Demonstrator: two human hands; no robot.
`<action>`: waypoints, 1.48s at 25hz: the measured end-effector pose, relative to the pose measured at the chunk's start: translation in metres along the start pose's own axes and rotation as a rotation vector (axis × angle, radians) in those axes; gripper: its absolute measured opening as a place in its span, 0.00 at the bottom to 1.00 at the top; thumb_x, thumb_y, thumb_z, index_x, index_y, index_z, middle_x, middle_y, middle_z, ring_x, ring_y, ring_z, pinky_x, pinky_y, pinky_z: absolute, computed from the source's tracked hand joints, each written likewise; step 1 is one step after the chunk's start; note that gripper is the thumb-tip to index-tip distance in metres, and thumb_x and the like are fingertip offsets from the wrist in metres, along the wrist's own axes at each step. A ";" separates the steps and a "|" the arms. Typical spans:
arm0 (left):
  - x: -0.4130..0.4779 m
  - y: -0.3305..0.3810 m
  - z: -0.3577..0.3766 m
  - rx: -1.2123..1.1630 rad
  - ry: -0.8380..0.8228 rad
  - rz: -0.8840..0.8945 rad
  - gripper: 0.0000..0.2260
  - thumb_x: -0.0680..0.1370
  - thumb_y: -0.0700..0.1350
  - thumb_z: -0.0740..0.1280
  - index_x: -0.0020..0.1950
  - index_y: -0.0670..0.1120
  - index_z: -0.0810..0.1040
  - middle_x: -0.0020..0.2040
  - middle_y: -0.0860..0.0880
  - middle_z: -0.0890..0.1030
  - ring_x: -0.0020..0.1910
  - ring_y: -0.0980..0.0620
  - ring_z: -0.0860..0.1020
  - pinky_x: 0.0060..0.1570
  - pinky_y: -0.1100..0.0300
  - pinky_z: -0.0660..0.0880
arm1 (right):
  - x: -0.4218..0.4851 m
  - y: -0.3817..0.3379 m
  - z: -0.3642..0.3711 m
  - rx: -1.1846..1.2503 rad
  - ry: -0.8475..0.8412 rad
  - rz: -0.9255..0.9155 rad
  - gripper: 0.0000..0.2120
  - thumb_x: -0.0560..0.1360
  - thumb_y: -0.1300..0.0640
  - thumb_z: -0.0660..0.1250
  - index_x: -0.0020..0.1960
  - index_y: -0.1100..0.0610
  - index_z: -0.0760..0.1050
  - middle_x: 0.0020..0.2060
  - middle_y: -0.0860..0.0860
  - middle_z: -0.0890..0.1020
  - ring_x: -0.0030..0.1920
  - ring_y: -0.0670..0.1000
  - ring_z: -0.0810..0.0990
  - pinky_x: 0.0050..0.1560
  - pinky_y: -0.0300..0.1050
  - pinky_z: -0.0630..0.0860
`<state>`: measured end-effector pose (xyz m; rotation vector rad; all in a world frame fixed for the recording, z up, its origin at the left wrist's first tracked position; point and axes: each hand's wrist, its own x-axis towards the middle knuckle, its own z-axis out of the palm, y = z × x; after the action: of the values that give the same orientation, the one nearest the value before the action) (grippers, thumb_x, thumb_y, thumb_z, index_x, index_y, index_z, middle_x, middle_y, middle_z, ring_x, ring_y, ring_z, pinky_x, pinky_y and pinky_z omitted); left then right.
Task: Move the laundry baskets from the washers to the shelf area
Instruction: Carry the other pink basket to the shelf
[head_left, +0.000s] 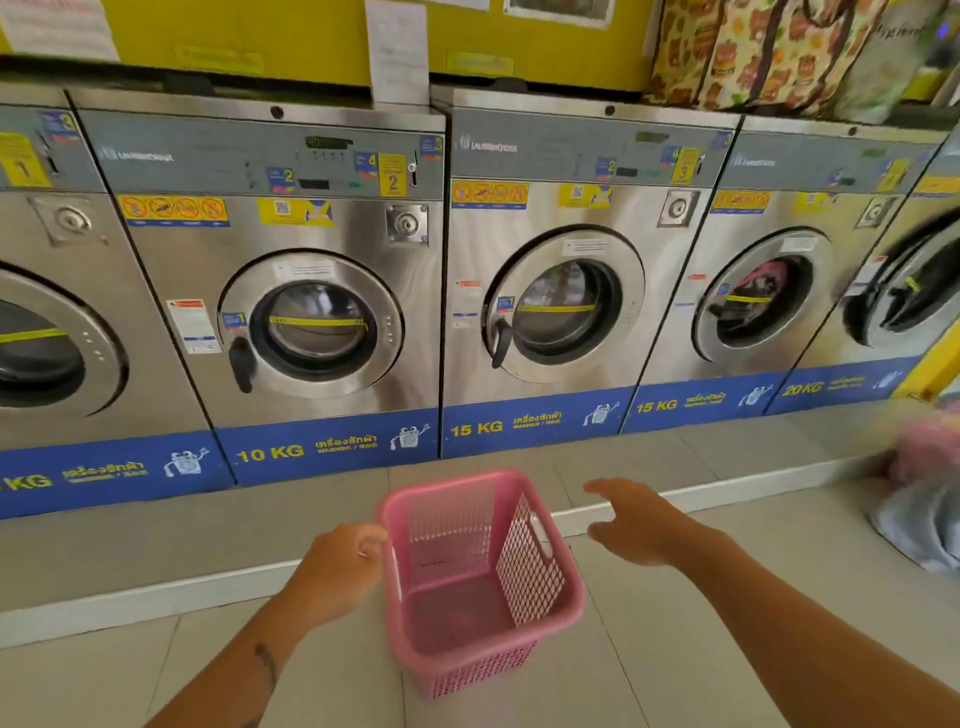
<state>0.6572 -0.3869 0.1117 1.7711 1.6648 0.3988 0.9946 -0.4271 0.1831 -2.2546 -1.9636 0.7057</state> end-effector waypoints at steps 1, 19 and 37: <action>0.022 0.001 0.005 0.009 -0.017 -0.021 0.14 0.77 0.42 0.60 0.58 0.50 0.81 0.56 0.50 0.83 0.48 0.54 0.77 0.49 0.61 0.72 | 0.025 0.008 0.000 0.004 -0.007 0.016 0.29 0.77 0.54 0.65 0.76 0.54 0.61 0.75 0.53 0.65 0.74 0.54 0.62 0.72 0.44 0.58; 0.257 -0.177 0.273 0.513 0.052 -0.212 0.42 0.71 0.55 0.69 0.78 0.52 0.47 0.79 0.43 0.48 0.78 0.40 0.53 0.73 0.39 0.58 | 0.365 0.181 0.289 -0.047 -0.093 0.095 0.41 0.71 0.61 0.66 0.76 0.46 0.48 0.78 0.55 0.53 0.74 0.67 0.58 0.64 0.65 0.69; 0.211 -0.111 0.104 0.130 0.213 -0.318 0.33 0.71 0.35 0.68 0.73 0.53 0.63 0.53 0.55 0.72 0.41 0.57 0.75 0.33 0.66 0.74 | 0.348 0.064 0.146 -0.503 -0.056 -0.200 0.46 0.67 0.60 0.72 0.76 0.61 0.47 0.72 0.58 0.56 0.60 0.61 0.75 0.50 0.57 0.77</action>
<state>0.6680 -0.2133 -0.0814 1.5579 2.1264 0.3503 1.0256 -0.1425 -0.0706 -2.2375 -2.5844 0.2752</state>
